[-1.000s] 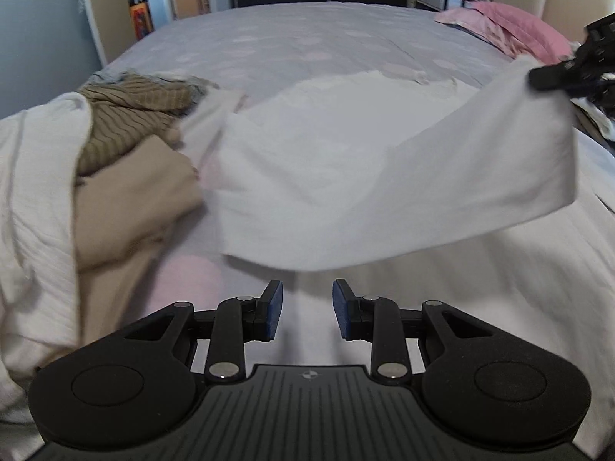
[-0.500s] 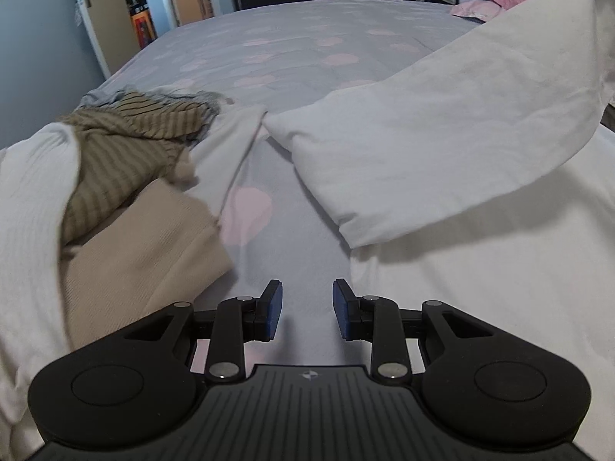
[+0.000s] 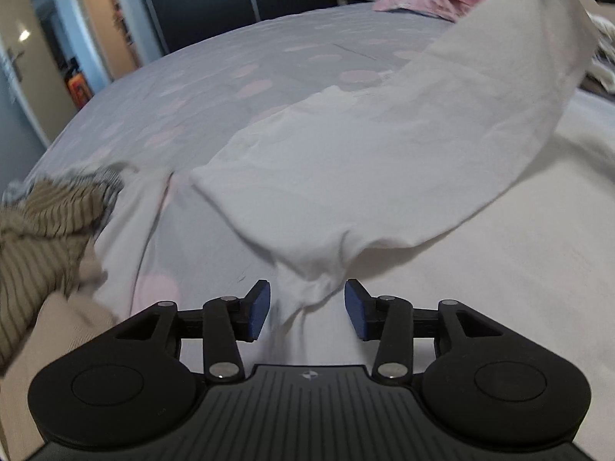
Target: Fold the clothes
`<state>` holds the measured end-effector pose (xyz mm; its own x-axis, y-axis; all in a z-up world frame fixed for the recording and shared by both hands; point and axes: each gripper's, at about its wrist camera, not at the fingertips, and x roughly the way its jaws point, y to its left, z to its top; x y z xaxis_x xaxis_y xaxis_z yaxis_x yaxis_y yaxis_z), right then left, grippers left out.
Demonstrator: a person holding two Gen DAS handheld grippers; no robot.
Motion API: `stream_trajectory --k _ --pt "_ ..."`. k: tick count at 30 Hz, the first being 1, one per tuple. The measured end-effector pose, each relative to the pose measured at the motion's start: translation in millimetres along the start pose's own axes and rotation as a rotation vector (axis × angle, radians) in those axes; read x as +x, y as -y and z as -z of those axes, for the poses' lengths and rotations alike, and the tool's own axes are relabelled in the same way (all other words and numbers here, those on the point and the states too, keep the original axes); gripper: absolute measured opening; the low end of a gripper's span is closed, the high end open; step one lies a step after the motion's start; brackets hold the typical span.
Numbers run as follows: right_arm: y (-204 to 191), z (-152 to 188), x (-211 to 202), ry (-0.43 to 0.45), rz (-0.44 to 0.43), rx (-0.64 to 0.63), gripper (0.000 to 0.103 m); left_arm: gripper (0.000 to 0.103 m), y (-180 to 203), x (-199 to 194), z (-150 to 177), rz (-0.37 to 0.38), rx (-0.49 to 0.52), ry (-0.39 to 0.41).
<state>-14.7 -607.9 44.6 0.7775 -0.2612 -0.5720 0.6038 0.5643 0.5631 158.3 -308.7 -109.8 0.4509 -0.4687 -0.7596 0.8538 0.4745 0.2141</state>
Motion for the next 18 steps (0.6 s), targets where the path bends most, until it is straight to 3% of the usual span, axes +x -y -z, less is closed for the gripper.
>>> stream_trajectory --k 4,6,9,12,15,18 --pt "5 1 4 -0.008 0.005 0.012 0.006 0.039 8 11 2 -0.066 0.062 0.003" --pt "5 2 5 -0.011 0.004 0.009 0.006 0.015 3 14 2 -0.095 0.059 0.008" --pt "6 2 4 -0.011 0.003 0.014 0.006 0.005 -6 11 0 -0.132 0.031 0.028" --pt "8 2 4 -0.010 0.002 0.019 0.006 0.002 -17 -2 -1 -0.220 -0.016 0.073" --pt "12 2 2 -0.008 0.000 0.042 0.006 0.001 -37 -2 6 -0.218 -0.105 0.022" --pt "23 5 6 -0.022 0.076 0.061 0.006 0.000 -43 3 17 -0.220 -0.123 -0.019"
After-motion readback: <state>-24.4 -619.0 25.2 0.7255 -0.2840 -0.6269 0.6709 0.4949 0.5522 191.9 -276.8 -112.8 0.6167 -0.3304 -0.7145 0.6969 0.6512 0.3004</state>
